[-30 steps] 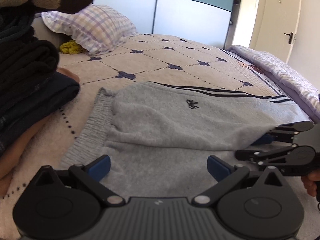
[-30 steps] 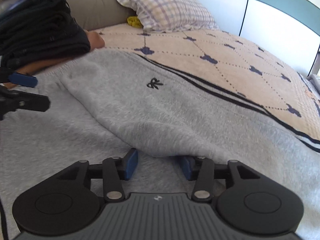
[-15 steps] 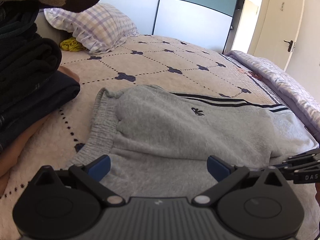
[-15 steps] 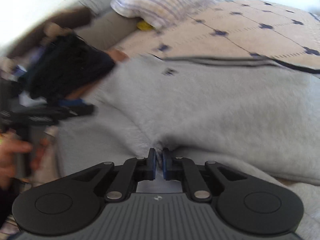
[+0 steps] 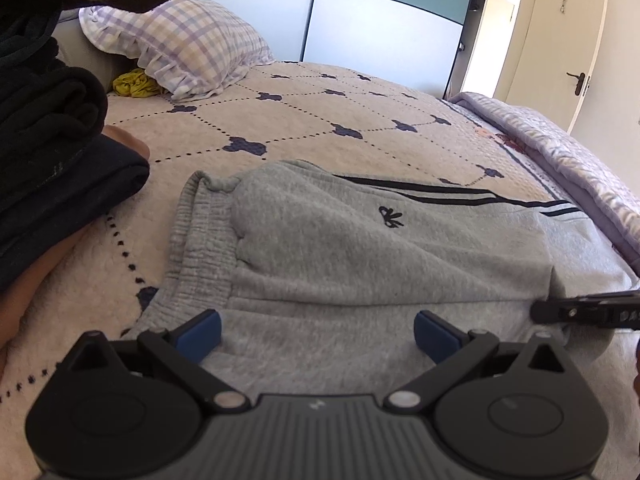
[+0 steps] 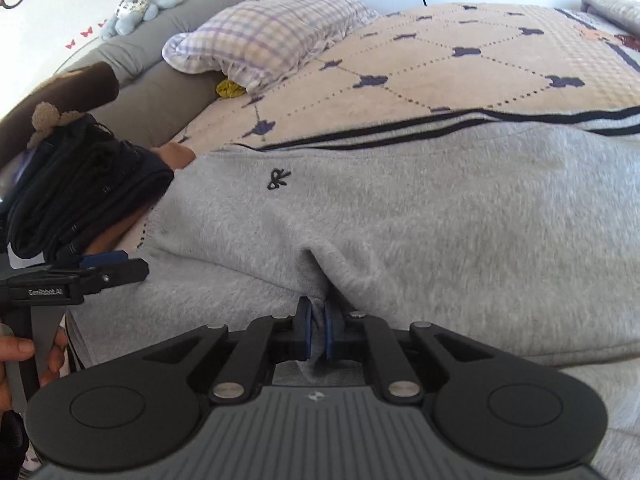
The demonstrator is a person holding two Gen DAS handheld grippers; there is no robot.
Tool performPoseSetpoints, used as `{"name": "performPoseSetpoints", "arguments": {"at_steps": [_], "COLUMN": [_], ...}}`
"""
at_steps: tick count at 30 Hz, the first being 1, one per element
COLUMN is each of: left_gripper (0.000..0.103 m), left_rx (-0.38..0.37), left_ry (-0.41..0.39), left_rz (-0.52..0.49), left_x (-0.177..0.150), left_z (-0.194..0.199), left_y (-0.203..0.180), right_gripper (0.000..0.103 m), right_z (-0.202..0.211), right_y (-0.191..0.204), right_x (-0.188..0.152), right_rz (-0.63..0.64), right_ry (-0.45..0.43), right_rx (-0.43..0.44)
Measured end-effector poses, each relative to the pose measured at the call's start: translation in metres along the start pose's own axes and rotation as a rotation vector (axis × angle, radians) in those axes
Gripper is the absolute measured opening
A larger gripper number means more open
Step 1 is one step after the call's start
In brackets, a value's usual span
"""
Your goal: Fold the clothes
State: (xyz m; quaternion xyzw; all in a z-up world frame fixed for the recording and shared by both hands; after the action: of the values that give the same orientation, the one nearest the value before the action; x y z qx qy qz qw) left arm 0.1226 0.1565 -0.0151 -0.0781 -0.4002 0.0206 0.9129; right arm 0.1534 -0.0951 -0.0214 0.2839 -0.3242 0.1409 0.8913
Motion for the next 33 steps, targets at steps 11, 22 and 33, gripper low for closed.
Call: {"name": "performPoseSetpoints", "arguments": {"at_steps": [11,22,33], "left_gripper": [0.103,0.098,0.008], "left_rx": [0.071,0.025,0.194], "left_ry": [0.008,0.125,0.015], "left_rz": [0.118,0.134,0.057], "left_x": [0.008,0.005,0.023], "left_z": [0.011,-0.038,0.003], "left_y": [0.063,0.079,0.087], "right_gripper": [0.012,0.013,0.013], "right_z": [0.039,0.043,0.061], "right_y": [-0.007,-0.015,-0.022], "right_x": [-0.011,-0.018,-0.026], "right_rz": [0.023,0.015,-0.017], "right_ry": [-0.052,-0.053,-0.082], "right_rx": [-0.043,-0.061,-0.085]}}
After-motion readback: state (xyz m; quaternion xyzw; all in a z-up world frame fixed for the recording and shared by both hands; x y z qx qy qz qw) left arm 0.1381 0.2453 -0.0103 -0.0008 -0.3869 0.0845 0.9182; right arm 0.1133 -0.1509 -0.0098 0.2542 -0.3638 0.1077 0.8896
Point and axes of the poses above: each gripper's, at about its wrist camera, not at the fingertips, and z roughly against the way its jaws point, y to its left, x to its top, the point moved 10 cm from there along -z, roughly the way its jaws point, and after that the axes turned 2 degrees about y, right-handed, at the moved point
